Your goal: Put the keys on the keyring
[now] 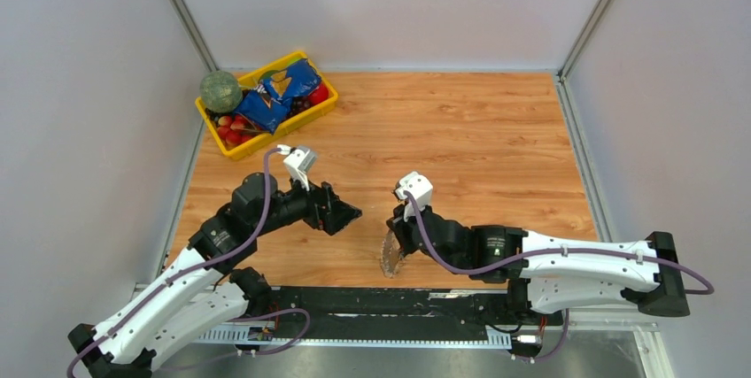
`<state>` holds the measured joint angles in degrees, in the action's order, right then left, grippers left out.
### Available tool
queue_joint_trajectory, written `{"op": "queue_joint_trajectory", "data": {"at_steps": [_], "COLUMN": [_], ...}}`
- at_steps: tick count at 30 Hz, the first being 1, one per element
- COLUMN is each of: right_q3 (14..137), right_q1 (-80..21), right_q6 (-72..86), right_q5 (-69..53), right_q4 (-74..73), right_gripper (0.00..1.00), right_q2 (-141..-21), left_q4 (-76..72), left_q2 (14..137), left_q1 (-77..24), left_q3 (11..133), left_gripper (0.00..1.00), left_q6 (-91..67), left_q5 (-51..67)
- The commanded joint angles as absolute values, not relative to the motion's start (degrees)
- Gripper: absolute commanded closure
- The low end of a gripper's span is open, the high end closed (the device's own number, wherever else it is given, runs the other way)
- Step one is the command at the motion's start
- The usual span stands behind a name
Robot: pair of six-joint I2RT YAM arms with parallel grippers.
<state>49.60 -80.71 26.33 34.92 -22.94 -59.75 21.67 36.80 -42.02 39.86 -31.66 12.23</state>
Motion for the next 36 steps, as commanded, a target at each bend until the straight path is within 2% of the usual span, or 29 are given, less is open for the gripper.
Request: {"op": "queue_joint_trajectory", "data": {"at_steps": [1, 7, 16, 26, 36], "right_q3": [53.55, 56.31, 59.82, 62.98, 66.56], "right_q1": [-81.21, -81.24, -81.22, -81.23, -81.21], "right_q6": [18.13, 12.9, 7.31, 6.33, 6.14], "right_q5": [29.63, 21.93, 15.01, 18.19, 20.66], "right_q4": [-18.84, -16.11, -13.13, -12.41, -12.23], "right_gripper": [1.0, 1.0, 1.0, 1.0, 1.0], "right_q2": [-56.67, -54.51, -53.45, -55.0, -58.34], "left_q4": [14.35, 2.71, -1.65, -4.02, -5.14], "left_q2": [33.71, 29.94, 27.59, 26.65, 27.36], "left_q1": [-42.25, -42.27, -42.28, -42.28, -42.23], "left_q3": [39.6, 36.02, 36.13, 35.39, 35.13], "left_gripper": [0.0, 0.01, 0.06, 0.11, 0.11], "left_q6": [-33.91, -36.16, -35.45, -36.37, -35.67], "left_q5": [19.4, 27.08, 30.59, 34.3, 32.49]}}
